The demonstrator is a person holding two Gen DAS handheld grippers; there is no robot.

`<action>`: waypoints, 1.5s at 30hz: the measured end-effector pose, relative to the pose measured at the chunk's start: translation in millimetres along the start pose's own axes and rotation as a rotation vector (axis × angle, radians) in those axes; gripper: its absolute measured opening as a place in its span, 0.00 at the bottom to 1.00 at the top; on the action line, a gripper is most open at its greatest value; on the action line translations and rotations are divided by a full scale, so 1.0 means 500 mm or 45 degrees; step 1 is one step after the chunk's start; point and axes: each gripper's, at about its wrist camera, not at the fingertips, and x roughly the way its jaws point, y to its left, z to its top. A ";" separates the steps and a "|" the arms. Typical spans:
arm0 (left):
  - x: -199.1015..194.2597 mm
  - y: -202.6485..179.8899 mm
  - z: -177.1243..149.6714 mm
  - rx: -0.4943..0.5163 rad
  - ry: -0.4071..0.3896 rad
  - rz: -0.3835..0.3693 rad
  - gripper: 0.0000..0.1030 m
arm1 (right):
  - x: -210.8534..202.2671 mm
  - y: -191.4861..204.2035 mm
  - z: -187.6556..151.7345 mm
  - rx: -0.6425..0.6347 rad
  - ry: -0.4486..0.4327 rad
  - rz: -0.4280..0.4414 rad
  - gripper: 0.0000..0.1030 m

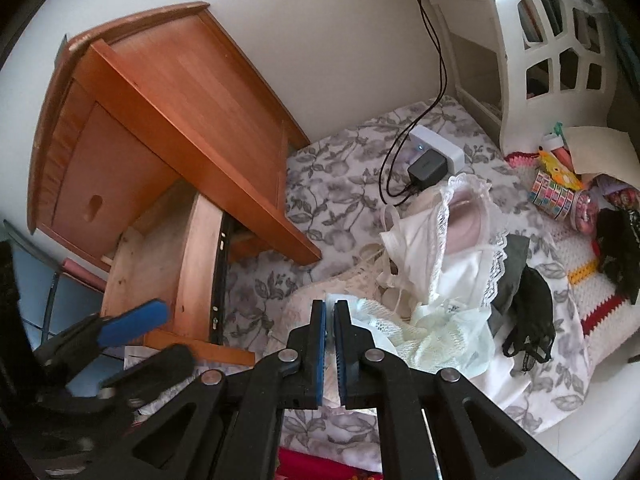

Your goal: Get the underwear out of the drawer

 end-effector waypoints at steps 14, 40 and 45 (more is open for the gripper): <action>-0.108 0.162 -0.066 -0.265 -0.129 0.090 0.89 | 0.011 0.070 -0.036 -0.048 0.017 -0.142 0.59; -0.153 0.289 -0.295 -0.420 -0.268 0.431 1.00 | -0.025 0.192 -0.234 -0.188 -0.199 -0.309 1.00; -0.168 0.284 -0.312 -0.398 -0.284 0.508 1.00 | -0.042 0.203 -0.257 -0.191 -0.242 -0.320 1.00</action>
